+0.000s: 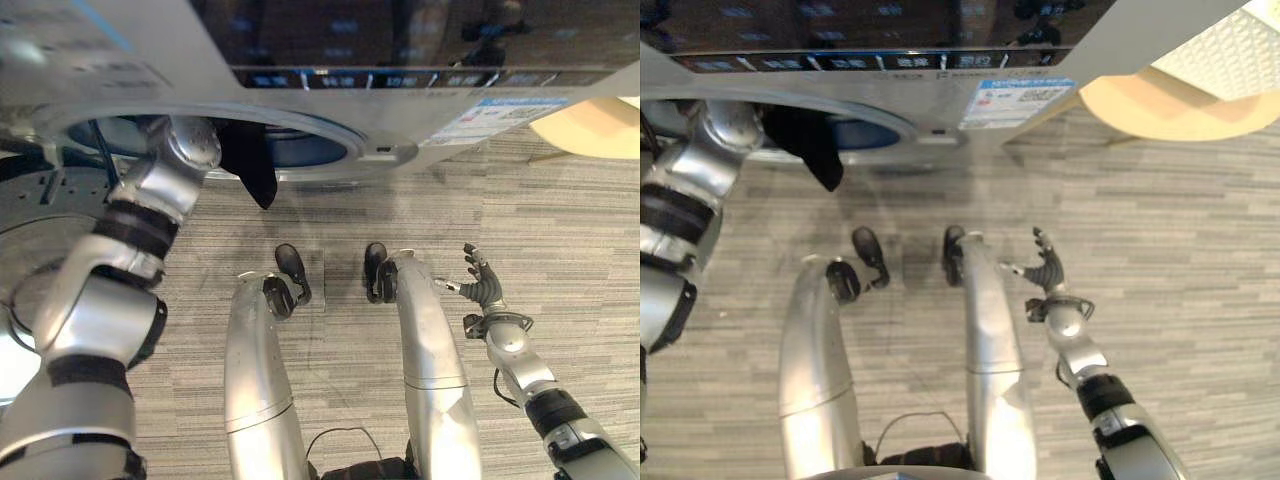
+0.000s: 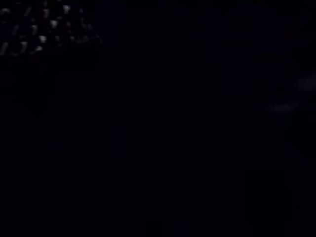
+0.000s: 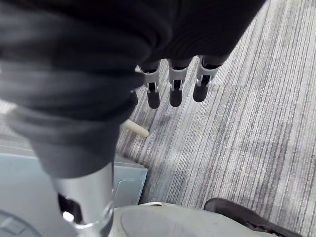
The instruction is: Grab the laundry basket,head to the washer,open it,put in the laundry and shut it.
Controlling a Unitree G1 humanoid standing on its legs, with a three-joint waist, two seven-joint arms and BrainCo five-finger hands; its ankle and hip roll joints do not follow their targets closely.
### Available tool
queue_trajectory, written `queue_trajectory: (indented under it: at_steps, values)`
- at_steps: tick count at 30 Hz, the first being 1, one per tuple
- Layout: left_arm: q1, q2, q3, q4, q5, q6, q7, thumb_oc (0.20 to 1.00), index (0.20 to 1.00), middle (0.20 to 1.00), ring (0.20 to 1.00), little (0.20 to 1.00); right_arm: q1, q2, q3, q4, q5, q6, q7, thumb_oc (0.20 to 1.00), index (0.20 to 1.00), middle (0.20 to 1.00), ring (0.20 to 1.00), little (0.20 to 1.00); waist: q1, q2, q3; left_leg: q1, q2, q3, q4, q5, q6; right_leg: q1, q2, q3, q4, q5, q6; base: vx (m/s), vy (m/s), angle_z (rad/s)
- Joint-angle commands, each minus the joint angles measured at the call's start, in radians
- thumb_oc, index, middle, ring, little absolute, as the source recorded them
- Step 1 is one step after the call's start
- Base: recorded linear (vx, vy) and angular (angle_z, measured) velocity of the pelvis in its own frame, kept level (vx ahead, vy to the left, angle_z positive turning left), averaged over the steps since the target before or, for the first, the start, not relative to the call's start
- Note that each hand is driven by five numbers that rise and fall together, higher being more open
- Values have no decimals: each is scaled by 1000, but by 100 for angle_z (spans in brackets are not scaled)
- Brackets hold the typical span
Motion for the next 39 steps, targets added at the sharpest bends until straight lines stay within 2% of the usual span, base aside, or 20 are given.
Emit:
queue_trajectory:
  at_steps: [1,2,3,4,5,13,17,20,21,23,24,25,26,29,31,33,34,36,37,39]
  values:
    - [-96,80,-38,58,61,-8,93,200,200,200,200,200,94,-24,-6,-66,66,-76,5,1000,1000,1000,1000,1000,-26,48,-139,-59,10,-114,-3,-51,7,-4,-4,8,-155,30,36,1,2,-8]
    - [-120,88,-65,74,69,-5,83,379,379,379,379,379,95,-30,-6,-72,70,-80,9,1000,1000,1000,1000,1000,-28,50,-142,-75,10,-117,2,-47,6,-18,-5,8,-151,34,37,2,-3,-6]
    - [-145,96,-100,92,77,-8,65,784,784,784,784,784,97,-42,-5,-81,75,-86,15,1000,1000,1000,1000,1000,-32,50,-144,-94,10,-123,9,-44,4,-32,-5,6,-149,39,39,0,0,0]
    - [-151,95,-105,95,76,-9,64,918,918,918,918,918,97,-40,-7,-82,76,-86,15,1000,1000,1000,1000,1000,-31,50,-146,-98,10,-124,10,-43,4,-35,-5,5,-148,39,39,0,0,0]
    - [-176,96,-153,137,72,-20,11,1000,1000,1000,1000,1000,95,-55,-6,-85,85,-88,27,1000,1000,1000,1000,1000,-35,50,-149,-117,13,-126,15,-35,-1,-51,-5,3,-147,50,43,0,0,0]
    - [-19,26,-120,157,53,-45,-171,1000,1000,1000,1000,1000,95,-44,-2,-53,44,-52,50,1000,1000,1000,1000,1000,-15,50,-175,-119,7,-135,31,-32,-4,-46,-16,-10,-126,50,43,0,7,1]
    - [65,4,-77,130,40,-47,-192,1000,1000,1000,1000,1000,98,-37,-1,-38,36,-43,49,1000,1000,1000,1000,1000,-8,50,-184,-102,2,-136,16,-29,-7,-27,-21,-12,-136,49,43,-13,9,7]
    - [317,-41,63,-35,20,-69,-210,1000,1000,1000,1000,1000,91,-17,-12,-10,-8,-12,33,1000,1000,1000,1000,1000,34,45,-201,17,-12,-124,-109,-1,-26,89,-44,-26,-236,61,50,-68,21,22]
    - [327,-40,69,-41,22,-66,-210,1000,1000,1000,1000,1000,93,-19,-9,-11,-9,-12,32,1000,1000,1000,1000,1000,31,46,-199,25,-12,-123,-115,2,-26,96,-44,-27,-241,63,50,-63,6,19]
    - [551,-124,195,-146,-23,-85,-225,1000,1000,1000,1000,1000,92,-10,-18,6,-48,14,20,1000,1000,1000,1000,1000,61,37,-203,152,-29,-100,-262,42,-47,211,-58,-42,-367,88,60,-65,3,28]
    - [559,-124,201,-152,-22,-83,-225,1000,1000,1000,1000,1000,94,-12,-15,5,-48,14,20,1000,1000,1000,1000,1000,57,37,-199,163,-30,-99,-271,46,-47,221,-59,-42,-374,91,61,-63,34,28]
    - [698,-189,258,-196,-39,-90,-237,1000,1000,1000,1000,1000,93,0,-34,26,-66,35,14,1000,1000,1000,1000,1000,77,35,-206,253,-43,-89,-372,70,-52,298,-64,-55,-457,114,71,-29,31,24]
    - [703,-189,261,-200,-38,-88,-237,1000,1000,1000,1000,1000,94,-1,-32,26,-67,36,14,1000,1000,1000,1000,1000,75,35,-204,262,-44,-89,-378,73,-52,307,-64,-56,-463,117,72,-23,37,23]
    - [901,-289,322,-242,-67,-94,-270,1000,1000,1000,1000,1000,113,30,-54,75,-78,60,7,1000,1000,1000,1000,1000,103,33,-218,429,-71,-81,-559,123,-62,467,-73,-87,-619,167,95,39,26,26]
    - [1083,-361,356,-212,-92,-91,-326,1000,1000,1000,1000,1000,155,47,-77,135,-93,82,22,1000,1000,1000,1000,1000,128,32,-224,666,-109,-78,-778,179,-69,694,-77,-116,-816,225,116,121,61,41]
    - [1125,-373,365,-204,-95,-92,-345,1000,1000,1000,1000,1000,167,54,-82,158,-97,87,27,1000,1000,1000,1000,1000,134,34,-227,733,-117,-77,-839,193,-70,757,-78,-123,-867,241,125,90,81,25]
    - [1194,-391,378,-188,-105,-87,-372,1000,1000,1000,1000,1000,191,62,-90,184,-109,98,40,1000,1000,1000,1000,1000,139,36,-234,846,-133,-63,-953,243,-64,868,-79,-141,-982,295,132,129,123,14]
    - [1220,-403,390,-173,-115,-84,-389,1000,1000,1000,1000,1000,199,68,-95,212,-117,106,42,1000,1000,1000,1000,1000,141,36,-242,904,-143,-63,-998,250,-64,926,-79,-146,-1032,309,140,136,101,-1]
    - [1277,-423,411,-144,-132,-80,-413,1000,1000,1000,1000,1000,224,77,-109,245,-136,119,52,1000,1000,1000,1000,1000,141,36,-268,1013,-153,-57,-1081,261,-63,1026,-82,-147,-1113,337,160,126,84,-5]
    - [1305,-426,417,-124,-123,-75,-430,1000,1000,1000,1000,1000,240,76,-113,287,-163,129,66,1000,1000,1000,1000,1000,141,40,-287,1095,-164,-54,-1140,267,-56,1101,-83,-136,-1171,365,179,192,167,-12]
